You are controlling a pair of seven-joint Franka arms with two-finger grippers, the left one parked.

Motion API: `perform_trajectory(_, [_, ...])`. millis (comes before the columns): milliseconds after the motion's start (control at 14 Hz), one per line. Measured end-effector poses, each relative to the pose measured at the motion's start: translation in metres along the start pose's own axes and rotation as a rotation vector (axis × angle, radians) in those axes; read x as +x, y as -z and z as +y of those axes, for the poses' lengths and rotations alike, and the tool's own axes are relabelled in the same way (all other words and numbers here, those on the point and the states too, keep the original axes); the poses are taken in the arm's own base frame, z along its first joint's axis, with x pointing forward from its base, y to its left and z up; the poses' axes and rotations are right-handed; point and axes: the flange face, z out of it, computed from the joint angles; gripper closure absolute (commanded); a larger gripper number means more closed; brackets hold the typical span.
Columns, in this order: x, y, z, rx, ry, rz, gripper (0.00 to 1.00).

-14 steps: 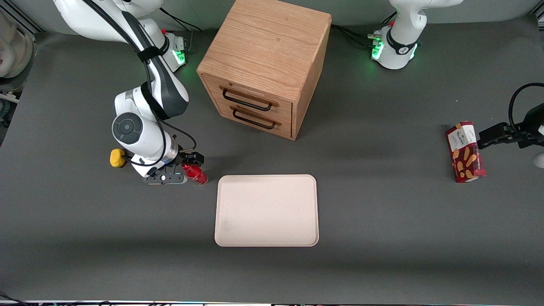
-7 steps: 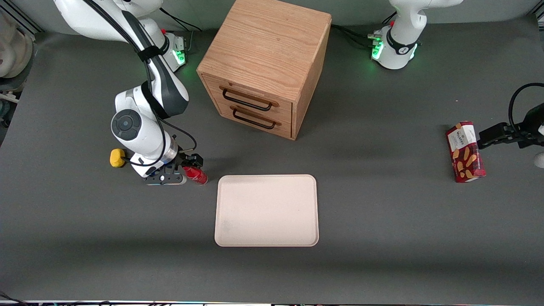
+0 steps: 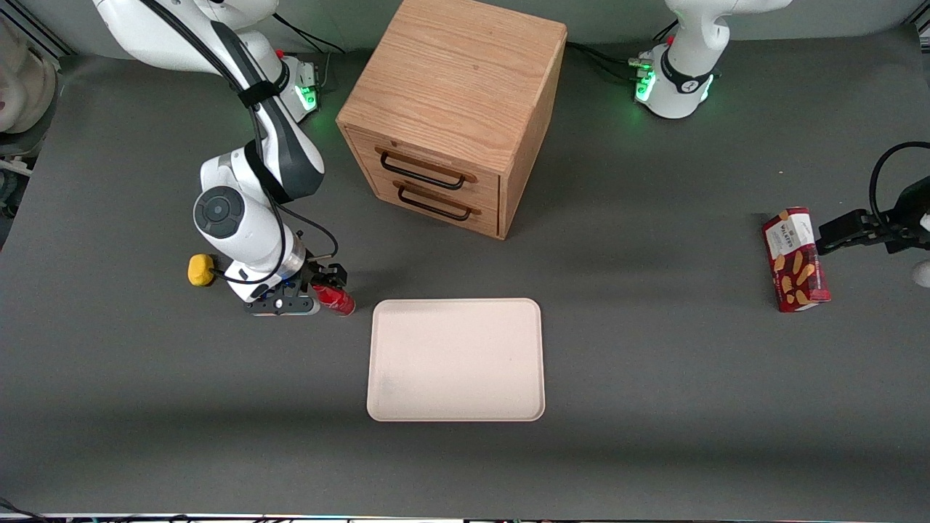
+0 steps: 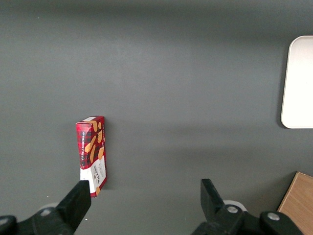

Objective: Place coke bottle on tray
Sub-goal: 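Close the right gripper on the bottle's neck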

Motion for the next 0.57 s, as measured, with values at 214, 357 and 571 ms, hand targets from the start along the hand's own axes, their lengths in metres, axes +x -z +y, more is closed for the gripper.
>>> perform_trajectory(214, [0.0003, 0.0002, -0.0002, 0.001, 0.000, 0.003, 1.00])
perform_trajectory(357, [0.0008, 0.0018, 0.0007, -0.003, 0.003, 0.007, 1.00])
perform_trajectory(571, [0.0009, 0.0019, 0.0006, -0.003, 0.003, 0.008, 1.00])
